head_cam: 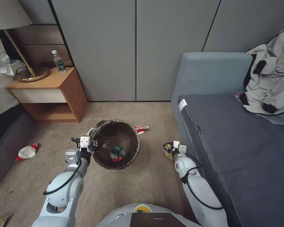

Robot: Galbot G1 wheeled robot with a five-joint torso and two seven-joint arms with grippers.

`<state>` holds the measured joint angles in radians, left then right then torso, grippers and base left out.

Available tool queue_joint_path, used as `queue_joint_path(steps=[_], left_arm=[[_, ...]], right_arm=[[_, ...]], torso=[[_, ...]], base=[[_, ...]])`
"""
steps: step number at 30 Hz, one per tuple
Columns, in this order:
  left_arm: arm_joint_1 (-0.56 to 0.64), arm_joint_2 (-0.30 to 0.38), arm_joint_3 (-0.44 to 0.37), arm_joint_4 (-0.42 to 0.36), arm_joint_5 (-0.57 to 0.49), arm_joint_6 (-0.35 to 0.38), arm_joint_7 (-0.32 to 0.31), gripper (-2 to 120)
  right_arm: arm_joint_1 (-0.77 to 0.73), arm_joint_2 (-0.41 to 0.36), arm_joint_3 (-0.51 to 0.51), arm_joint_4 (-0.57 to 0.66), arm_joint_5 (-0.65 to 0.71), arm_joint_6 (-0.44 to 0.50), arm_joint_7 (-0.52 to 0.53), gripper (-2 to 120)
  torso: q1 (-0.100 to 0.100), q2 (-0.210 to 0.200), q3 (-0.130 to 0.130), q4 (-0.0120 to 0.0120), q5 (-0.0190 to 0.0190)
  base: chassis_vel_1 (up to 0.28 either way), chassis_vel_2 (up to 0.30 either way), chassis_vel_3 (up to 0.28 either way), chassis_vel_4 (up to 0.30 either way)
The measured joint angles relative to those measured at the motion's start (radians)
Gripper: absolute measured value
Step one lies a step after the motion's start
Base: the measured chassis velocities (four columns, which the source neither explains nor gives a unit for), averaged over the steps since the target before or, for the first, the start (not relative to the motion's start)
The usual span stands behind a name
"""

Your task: Pick up the trash bin, then pick up the garbage from the floor and place it into the trash bin.

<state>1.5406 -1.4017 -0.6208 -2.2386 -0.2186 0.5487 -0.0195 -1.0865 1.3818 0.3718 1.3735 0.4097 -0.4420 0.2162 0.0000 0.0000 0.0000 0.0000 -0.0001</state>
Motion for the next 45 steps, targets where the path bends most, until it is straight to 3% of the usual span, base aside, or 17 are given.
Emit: queue_joint_path(steps=[22, 30, 34, 38, 40, 45], left_arm=[[-0.003, -0.002, -0.001, 0.010, 0.001, -0.001, 0.001, 3], [-0.002, -0.002, -0.001, 0.008, 0.001, -0.002, 0.002, 3], [-0.002, -0.003, -0.001, 0.007, 0.001, -0.003, 0.002, 3], [-0.002, -0.004, -0.001, 0.007, 0.002, -0.003, 0.006, 3], [-0.001, -0.004, -0.001, 0.006, 0.004, -0.002, 0.011, 3], [-0.002, -0.004, 0.000, 0.006, 0.004, -0.002, 0.012, 3]], right_arm=[[0.034, 0.013, -0.021, -0.120, 0.064, 0.003, 0.030, 99], [0.034, 0.009, -0.034, -0.151, 0.053, 0.023, 0.045, 74], [0.030, 0.009, -0.033, -0.153, 0.051, 0.023, 0.047, 55], [0.028, 0.008, -0.033, -0.154, 0.051, 0.023, 0.045, 47], [0.028, 0.009, -0.033, -0.163, 0.051, 0.024, 0.045, 34], [0.029, 0.009, -0.032, -0.175, 0.052, 0.028, 0.044, 22]], torso=[[0.000, 0.000, 0.000, 0.0000, 0.0000], [0.000, 0.000, 0.000, 0.0000, 0.0001], [0.000, 0.000, 0.000, 0.0000, 0.0001], [0.000, 0.000, 0.000, 0.0000, 0.0001], [0.000, 0.000, 0.000, 0.0000, 0.0001], [0.000, 0.000, 0.000, 0.0000, 0.0001]], base=[[0.000, 0.000, 0.000, 0.000], [0.000, 0.000, 0.000, 0.000], [0.000, 0.000, 0.000, 0.000], [0.000, 0.000, 0.000, 0.000], [0.000, 0.000, 0.000, 0.000], [0.000, 0.000, 0.000, 0.000]])
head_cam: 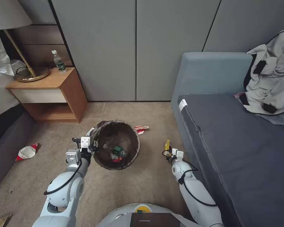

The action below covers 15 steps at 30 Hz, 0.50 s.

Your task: Pick up the trash bin, then pick up the garbage from the floor and place it into the trash bin.

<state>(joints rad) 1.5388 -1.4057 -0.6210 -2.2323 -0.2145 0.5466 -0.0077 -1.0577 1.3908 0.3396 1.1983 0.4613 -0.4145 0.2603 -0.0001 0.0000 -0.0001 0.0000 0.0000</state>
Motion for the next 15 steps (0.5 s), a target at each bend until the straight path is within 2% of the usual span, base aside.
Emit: queue_joint_path(steps=[3, 6, 15], left_arm=[[-0.002, 0.000, 0.000, 0.004, 0.000, 0.000, 0.000, 3], [-0.004, 0.000, 0.001, 0.006, 0.000, 0.000, 0.000, 3], [-0.009, 0.002, 0.002, 0.012, 0.000, 0.000, 0.001, 3]], right_arm=[[0.002, -0.002, 0.001, -0.013, 0.002, 0.007, -0.001, 7], [0.002, -0.003, 0.001, -0.017, 0.003, 0.010, -0.002, 0], [0.003, -0.004, 0.000, -0.042, 0.003, 0.026, -0.005, 0]], torso=[[0.000, 0.000, 0.000, 0.0000, -0.0001], [0.000, 0.000, 0.000, 0.0001, 0.0000], [0.000, 0.000, 0.000, 0.0000, -0.0004]], base=[[0.000, 0.000, 0.000, 0.000], [0.000, 0.000, 0.000, 0.000], [0.000, 0.000, 0.000, 0.000]])
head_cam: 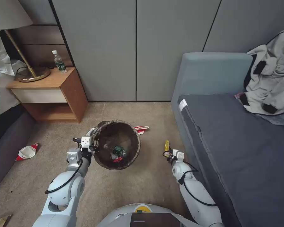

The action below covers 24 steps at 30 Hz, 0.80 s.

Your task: Pick up the trash bin, then pick up the garbage from the floor and place it into the trash bin.

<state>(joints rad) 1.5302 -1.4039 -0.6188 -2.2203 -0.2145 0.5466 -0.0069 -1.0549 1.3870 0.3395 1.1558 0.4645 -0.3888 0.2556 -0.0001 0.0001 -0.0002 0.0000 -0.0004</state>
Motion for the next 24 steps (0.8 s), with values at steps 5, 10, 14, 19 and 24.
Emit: queue_joint_path(steps=[5, 10, 14, 19, 24], left_arm=[[0.000, 0.003, -0.001, 0.000, -0.001, 0.000, 0.000, 3], [0.000, 0.007, -0.002, -0.002, -0.004, 0.000, 0.001, 3], [0.000, 0.009, -0.004, -0.002, -0.006, 0.000, 0.002, 3], [0.000, 0.010, -0.005, -0.004, -0.007, -0.001, 0.003, 3], [0.000, 0.009, -0.005, -0.004, -0.008, -0.002, 0.005, 3]], right_arm=[[-0.003, -0.001, 0.000, 0.000, -0.001, 0.002, 0.000, 0], [-0.020, -0.005, 0.001, 0.029, -0.011, 0.014, 0.002, 0], [-0.047, -0.012, 0.003, 0.085, -0.030, 0.026, 0.004, 0], [-0.128, -0.017, 0.031, 0.238, -0.102, 0.038, -0.016, 0], [-0.193, -0.018, 0.052, 0.360, -0.132, 0.030, -0.031, 0]], torso=[[0.000, 0.000, 0.000, 0.0001, 0.0002], [0.000, 0.000, 0.000, 0.0002, 0.0006], [0.000, 0.000, 0.000, -0.0002, 0.0006], [0.000, 0.000, 0.000, 0.0001, 0.0005], [0.000, 0.000, 0.000, -0.0002, 0.0004]], base=[[0.000, 0.000, 0.000, 0.000], [0.000, 0.000, 0.000, 0.000], [0.000, 0.000, 0.000, 0.000], [0.000, 0.000, 0.000, 0.000], [0.000, 0.000, 0.000, 0.000]])
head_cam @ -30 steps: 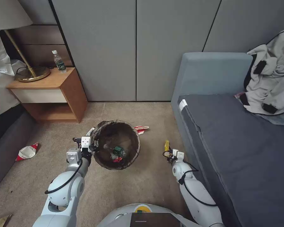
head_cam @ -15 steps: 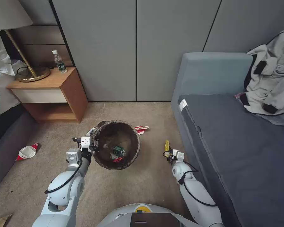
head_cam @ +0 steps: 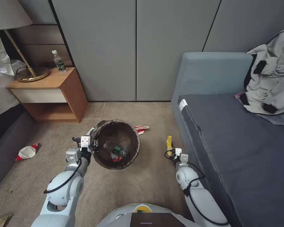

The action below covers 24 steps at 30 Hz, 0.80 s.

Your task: Pick up the trash bin, then pick up the garbage from the floor and place it into the trash bin.

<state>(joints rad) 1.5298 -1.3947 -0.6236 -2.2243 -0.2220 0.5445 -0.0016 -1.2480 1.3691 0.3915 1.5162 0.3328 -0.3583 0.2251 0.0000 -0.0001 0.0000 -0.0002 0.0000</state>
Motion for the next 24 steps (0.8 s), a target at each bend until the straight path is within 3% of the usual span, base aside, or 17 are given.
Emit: queue_joint_path(steps=[24], left_arm=[[-0.004, -0.010, 0.004, 0.014, 0.009, -0.001, 0.001, 3]], right_arm=[[-0.102, -0.018, 0.021, 0.506, 0.047, -0.084, -0.062, 0]], torso=[[0.000, 0.000, 0.000, 0.0002, -0.0001]], base=[[0.000, 0.000, 0.000, 0.000]])
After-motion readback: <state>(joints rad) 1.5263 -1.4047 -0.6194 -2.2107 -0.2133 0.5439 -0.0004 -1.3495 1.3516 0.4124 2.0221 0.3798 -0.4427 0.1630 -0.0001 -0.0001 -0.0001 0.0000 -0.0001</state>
